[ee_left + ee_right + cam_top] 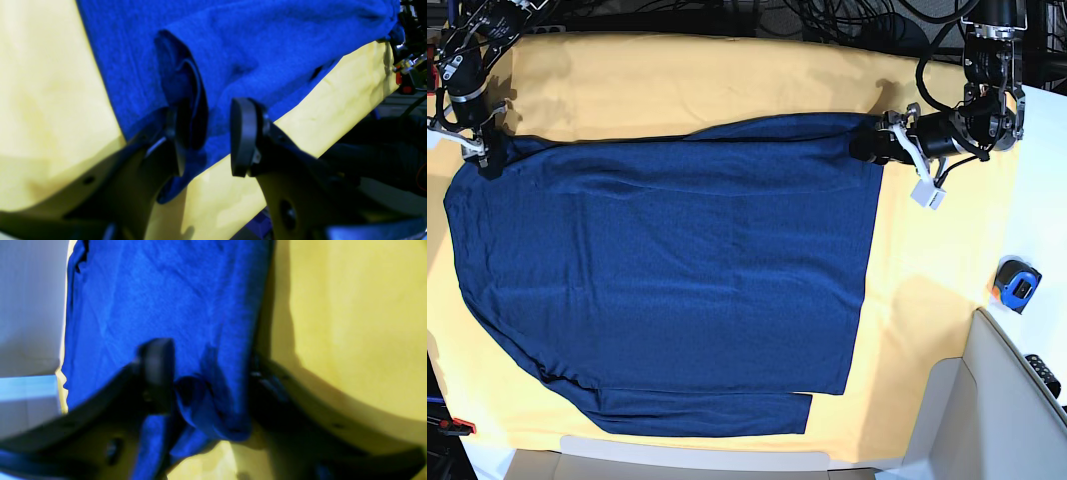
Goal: Fold the T-shirt properly
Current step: 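Adjust the grip on the shoulder corners with both grippers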
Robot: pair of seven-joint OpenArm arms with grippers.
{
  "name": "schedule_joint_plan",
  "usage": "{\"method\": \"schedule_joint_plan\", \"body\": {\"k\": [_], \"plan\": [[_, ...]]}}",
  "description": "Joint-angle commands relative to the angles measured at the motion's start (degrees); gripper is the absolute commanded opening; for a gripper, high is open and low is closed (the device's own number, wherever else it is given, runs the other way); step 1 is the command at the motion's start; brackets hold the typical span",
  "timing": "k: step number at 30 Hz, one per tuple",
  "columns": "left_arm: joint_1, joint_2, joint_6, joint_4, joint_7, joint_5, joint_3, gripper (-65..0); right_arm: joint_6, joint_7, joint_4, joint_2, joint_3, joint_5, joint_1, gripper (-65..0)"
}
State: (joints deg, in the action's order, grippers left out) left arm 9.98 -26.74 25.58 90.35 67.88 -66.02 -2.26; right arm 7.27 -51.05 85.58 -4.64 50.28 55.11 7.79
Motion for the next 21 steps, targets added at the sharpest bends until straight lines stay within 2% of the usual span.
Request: {"method": "schedule_joint_plan", "body": {"k": [1, 4, 13, 21], "plan": [[-0.62, -1.08, 0.39, 0.86, -0.58, -0.93, -0.68, -44.3, -0.01, -0.43, 0.53, -0.5, 0.05, -0.04, -0.01, -49.7], [-0.62, -1.17, 0.39, 0.86, -0.23, -0.93, -1.91, -44.3, 0.16, -0.43, 0.53, -0.76, 0.05, -0.04, 0.34, -62.7], [2.29, -1.08, 0.39, 0.25, -0.14, -0.93, -8.42, -44.3, 0.16, -0.43, 0.53, -0.85, -0.04, -0.04, 0.52, -61.9], [2.9, -1.17, 0.39, -5.64, -0.58, -0.93, -8.33, -44.2, 0.16, -0.43, 0.53, -0.76, -0.04, -0.04, 0.52, -61.9]]}}
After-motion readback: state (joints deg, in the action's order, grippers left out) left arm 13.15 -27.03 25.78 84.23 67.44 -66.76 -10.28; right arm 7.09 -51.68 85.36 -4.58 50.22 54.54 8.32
